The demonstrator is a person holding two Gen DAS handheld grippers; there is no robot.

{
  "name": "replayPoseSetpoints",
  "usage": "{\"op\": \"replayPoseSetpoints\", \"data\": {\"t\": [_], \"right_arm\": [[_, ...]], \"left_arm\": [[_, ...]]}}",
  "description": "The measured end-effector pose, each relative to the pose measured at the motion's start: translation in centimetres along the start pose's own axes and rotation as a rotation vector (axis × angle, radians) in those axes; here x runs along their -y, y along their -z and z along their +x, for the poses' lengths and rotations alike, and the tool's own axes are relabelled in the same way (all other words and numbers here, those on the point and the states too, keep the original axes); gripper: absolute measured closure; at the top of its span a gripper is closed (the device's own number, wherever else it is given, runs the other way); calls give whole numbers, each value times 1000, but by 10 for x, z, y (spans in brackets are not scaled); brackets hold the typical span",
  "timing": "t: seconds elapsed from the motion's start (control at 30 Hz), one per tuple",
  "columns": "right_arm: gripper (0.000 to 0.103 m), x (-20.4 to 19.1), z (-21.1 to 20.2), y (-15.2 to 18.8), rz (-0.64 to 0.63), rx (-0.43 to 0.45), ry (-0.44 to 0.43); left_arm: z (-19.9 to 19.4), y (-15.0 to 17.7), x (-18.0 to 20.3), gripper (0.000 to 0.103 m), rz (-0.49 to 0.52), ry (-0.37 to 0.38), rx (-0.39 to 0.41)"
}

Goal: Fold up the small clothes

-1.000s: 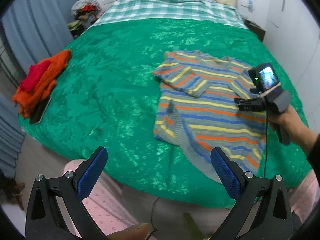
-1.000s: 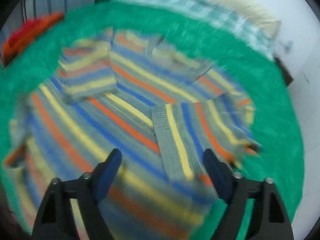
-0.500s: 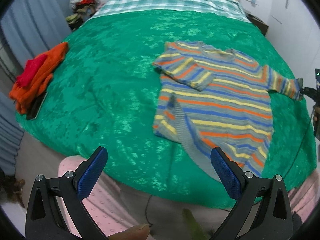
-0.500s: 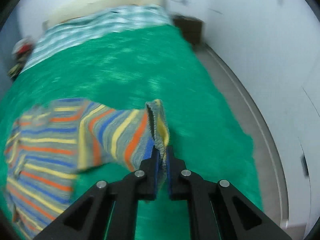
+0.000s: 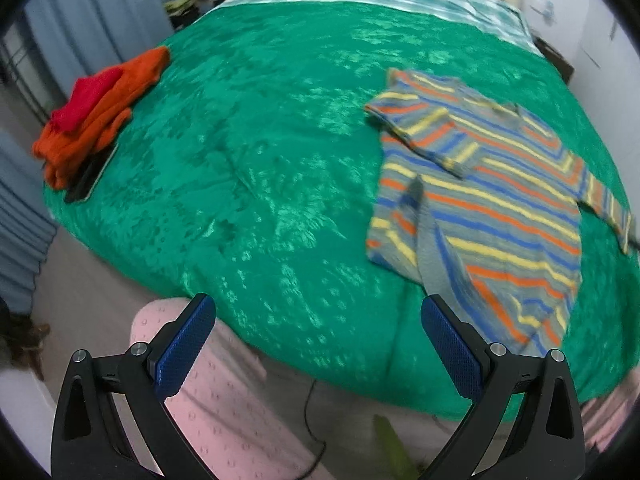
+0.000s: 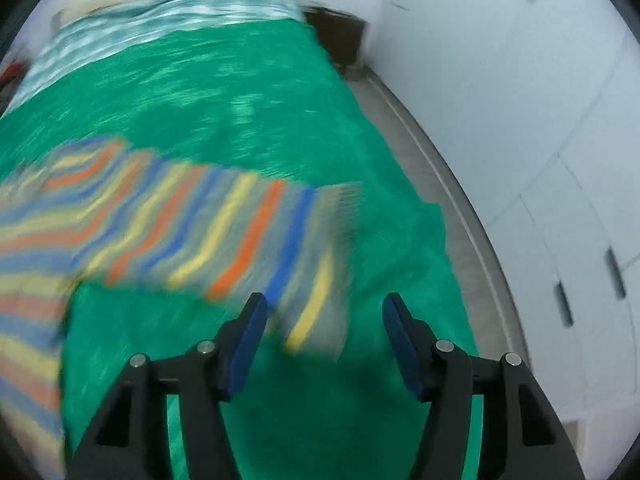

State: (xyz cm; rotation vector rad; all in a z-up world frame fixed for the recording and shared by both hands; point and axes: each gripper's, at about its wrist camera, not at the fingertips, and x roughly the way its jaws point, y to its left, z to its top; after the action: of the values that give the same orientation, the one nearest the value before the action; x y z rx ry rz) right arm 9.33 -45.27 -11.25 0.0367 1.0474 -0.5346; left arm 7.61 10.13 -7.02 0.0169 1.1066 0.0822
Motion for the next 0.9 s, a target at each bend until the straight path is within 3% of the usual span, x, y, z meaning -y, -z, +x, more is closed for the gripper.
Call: {"op": "replayPoseSetpoints", "data": {"t": [0.07, 0.13, 0.2, 0.27, 0.33, 0.4, 0.43, 0.47, 0.63, 0.73, 0.8, 0.83, 0.87, 0.9], "right_arm": [[43, -31, -35, 27, -51, -14, -139], [43, -72, -62, 58, -78, -72, -355], [44, -123, -82, 92, -88, -175, -572], [44, -164, -93, 115, -77, -221, -661], [44, -200, -98, 132, -111, -223, -641], [55, -231, -99, 151, -263, -259, -602], [85, -236, -98, 158, -305, -262, -573], [100, -233, -97, 164, -319, -268, -546], [103, -158, -114, 162, -171, -290, -558], [103, -117, -122, 162, -99, -289, -522], [99, -113, -128, 166, -145, -262, -474], [89, -122, -130, 166, -187, -237, -457], [67, -131, -132, 167, -200, -228, -468], [56, -143, -134, 168, -212, -222, -513]], "left_arm": [[15, -6, 6, 0, 18, 81, -5], [38, -18, 28, 0, 81, 187, -34], [58, -31, 48, 1, 118, 216, -50], [81, -44, 71, 1, 149, 212, -60], [105, -49, 95, 3, 196, 165, -71], [119, -42, 109, 37, 259, 131, -88], [128, -35, 113, 79, 292, 114, -117], [135, -28, 110, 98, 294, 132, -156], [90, -6, 43, 102, 137, 293, -142], [64, 19, 6, 101, 117, 290, -152], [64, 28, -7, 101, 109, 253, -177], [65, 29, -10, 97, 105, 241, -171], [67, 29, -9, 86, 109, 234, -163], [69, 23, -5, 81, 105, 238, -147]]}}
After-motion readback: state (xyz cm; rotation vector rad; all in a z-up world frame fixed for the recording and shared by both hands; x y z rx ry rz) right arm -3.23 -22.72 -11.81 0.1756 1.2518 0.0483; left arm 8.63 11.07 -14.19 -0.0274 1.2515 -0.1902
